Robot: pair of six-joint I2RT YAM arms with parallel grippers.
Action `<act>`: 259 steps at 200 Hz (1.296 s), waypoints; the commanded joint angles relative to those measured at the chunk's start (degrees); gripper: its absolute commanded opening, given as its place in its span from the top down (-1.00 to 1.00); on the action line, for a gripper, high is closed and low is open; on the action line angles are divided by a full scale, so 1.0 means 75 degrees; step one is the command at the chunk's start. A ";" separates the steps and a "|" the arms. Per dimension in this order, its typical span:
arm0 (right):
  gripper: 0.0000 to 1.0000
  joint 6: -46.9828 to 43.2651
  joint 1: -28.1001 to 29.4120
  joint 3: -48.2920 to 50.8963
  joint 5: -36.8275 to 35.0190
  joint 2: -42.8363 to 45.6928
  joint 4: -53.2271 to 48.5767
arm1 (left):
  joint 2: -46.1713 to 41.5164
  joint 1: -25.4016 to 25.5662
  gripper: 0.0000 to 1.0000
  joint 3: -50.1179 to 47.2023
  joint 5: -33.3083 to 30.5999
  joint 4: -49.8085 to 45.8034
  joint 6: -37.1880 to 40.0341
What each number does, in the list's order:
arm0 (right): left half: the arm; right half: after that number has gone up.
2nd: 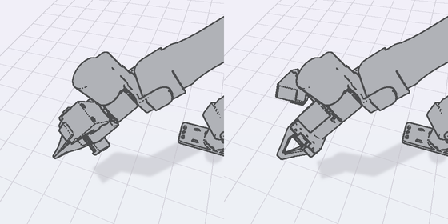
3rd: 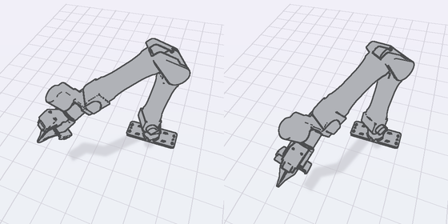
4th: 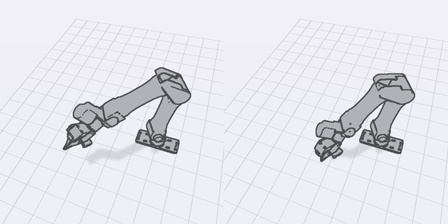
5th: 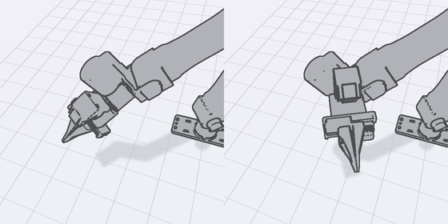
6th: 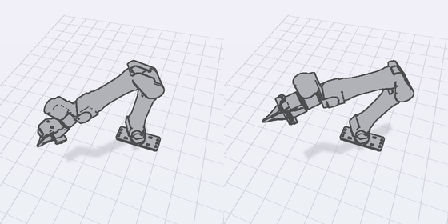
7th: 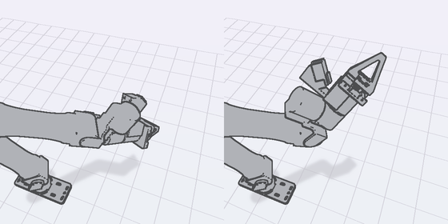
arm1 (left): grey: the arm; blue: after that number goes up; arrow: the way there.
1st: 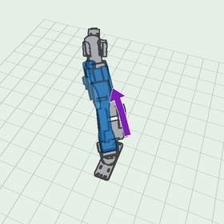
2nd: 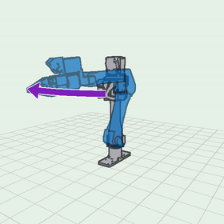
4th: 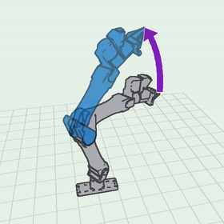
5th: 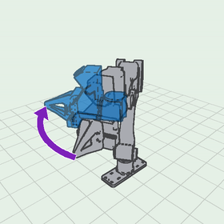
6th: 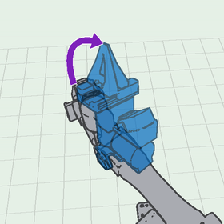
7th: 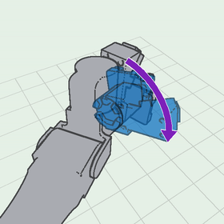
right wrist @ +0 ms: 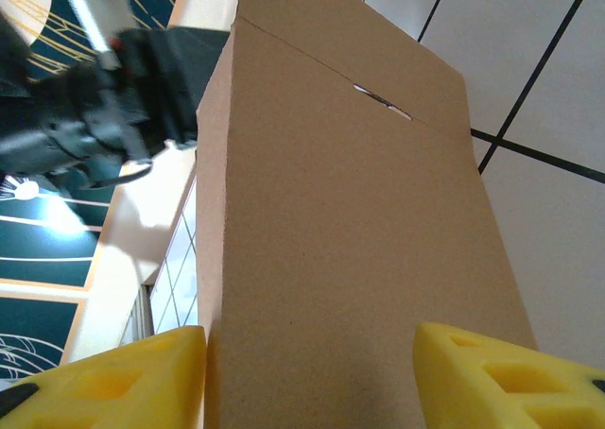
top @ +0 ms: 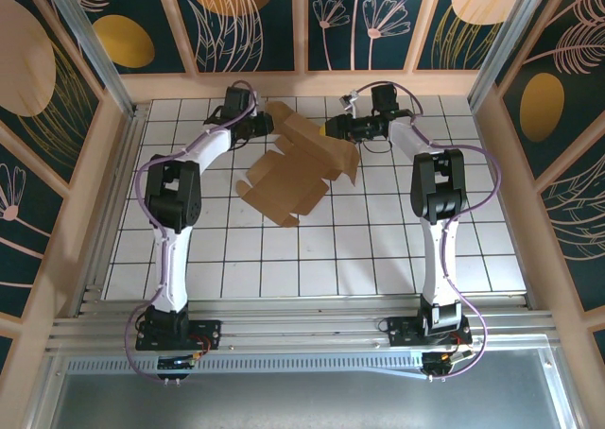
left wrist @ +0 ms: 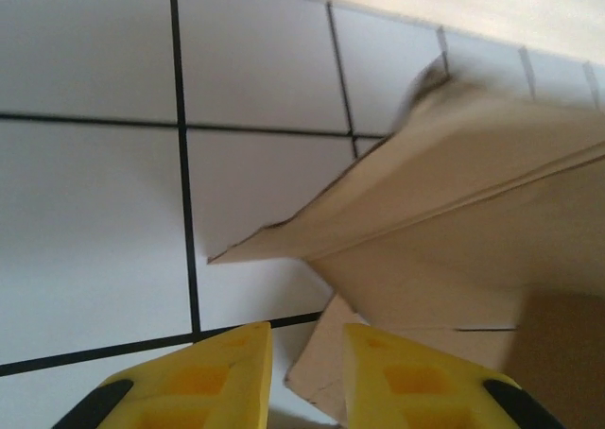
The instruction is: Fold the paper box
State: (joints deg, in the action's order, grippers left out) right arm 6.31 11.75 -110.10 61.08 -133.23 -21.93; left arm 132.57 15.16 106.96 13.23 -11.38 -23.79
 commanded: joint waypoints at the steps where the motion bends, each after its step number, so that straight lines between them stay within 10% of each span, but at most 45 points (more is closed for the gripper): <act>1: -0.18 -0.0161 0.0041 -0.0085 -0.0433 0.0162 -0.0374 | 0.0469 -0.0019 0.44 0.0477 0.0357 -0.0267 0.0244; 81: -0.17 -0.0161 0.0035 -0.0072 -0.0377 0.0140 -0.0392 | 0.1740 -0.0026 0.18 0.1488 0.2024 -0.0353 0.0756; 170: -0.05 0.0107 0.0042 -0.0218 -0.0734 -0.0034 -0.0459 | 0.1381 0.0006 0.73 0.0499 0.4370 0.0668 0.1004; 259: -0.02 0.0291 0.0071 -0.0256 -0.0761 -0.0037 -0.0427 | 0.0142 0.0813 0.65 -0.0881 0.1845 0.1048 0.3476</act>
State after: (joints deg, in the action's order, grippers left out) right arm 7.46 11.73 -110.96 59.00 -133.23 -23.64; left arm 139.57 17.17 104.31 31.97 -6.09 -7.14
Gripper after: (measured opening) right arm 0.508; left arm 0.179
